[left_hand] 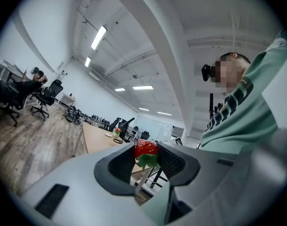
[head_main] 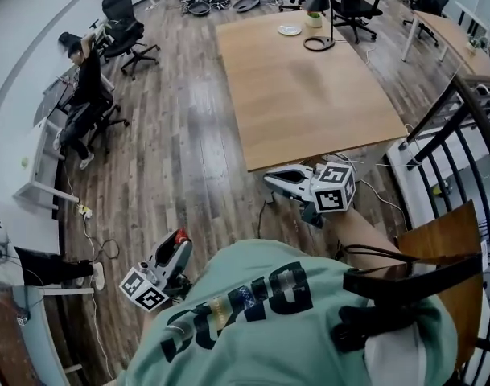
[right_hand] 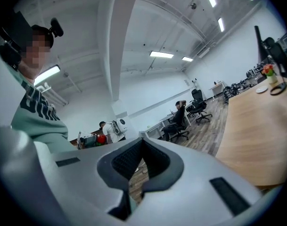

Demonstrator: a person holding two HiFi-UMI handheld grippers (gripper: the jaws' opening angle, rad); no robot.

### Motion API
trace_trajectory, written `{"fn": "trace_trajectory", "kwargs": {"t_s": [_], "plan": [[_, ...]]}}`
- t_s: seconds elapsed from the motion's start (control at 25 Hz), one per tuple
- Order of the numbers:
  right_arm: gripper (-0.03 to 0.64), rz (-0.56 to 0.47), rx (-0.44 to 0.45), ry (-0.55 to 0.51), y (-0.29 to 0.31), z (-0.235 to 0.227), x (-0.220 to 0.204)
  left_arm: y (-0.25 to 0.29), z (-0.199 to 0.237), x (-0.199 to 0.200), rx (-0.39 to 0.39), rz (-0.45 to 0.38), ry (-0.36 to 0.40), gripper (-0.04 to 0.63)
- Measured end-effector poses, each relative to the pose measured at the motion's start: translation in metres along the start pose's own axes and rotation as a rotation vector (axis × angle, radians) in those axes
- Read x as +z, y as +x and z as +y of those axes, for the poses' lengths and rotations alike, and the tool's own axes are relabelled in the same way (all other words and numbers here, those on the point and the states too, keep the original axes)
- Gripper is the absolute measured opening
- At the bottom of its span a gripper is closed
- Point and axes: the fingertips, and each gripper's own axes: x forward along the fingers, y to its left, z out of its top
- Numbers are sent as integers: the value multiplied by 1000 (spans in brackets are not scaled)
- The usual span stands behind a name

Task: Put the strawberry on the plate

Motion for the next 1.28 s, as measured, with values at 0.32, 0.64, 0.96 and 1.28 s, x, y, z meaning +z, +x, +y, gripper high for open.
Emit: {"fn": "trace_trajectory", "kwargs": {"t_s": [0.32,0.64,0.96,1.28], "plan": [[6,56,35,1,77,-49,-7,6,87,5,23,-23,-44,147],[6,74,-70,-48,204,-98,28,-19,232,63,-51,-43,-43,149],[6,47,-130,-53,321,-112,81,-50,354,138,-114,-37,-44,149],[6,64,-126,-38,373,-161,101,-38,411,154,-90,-43,-96,147]]}}
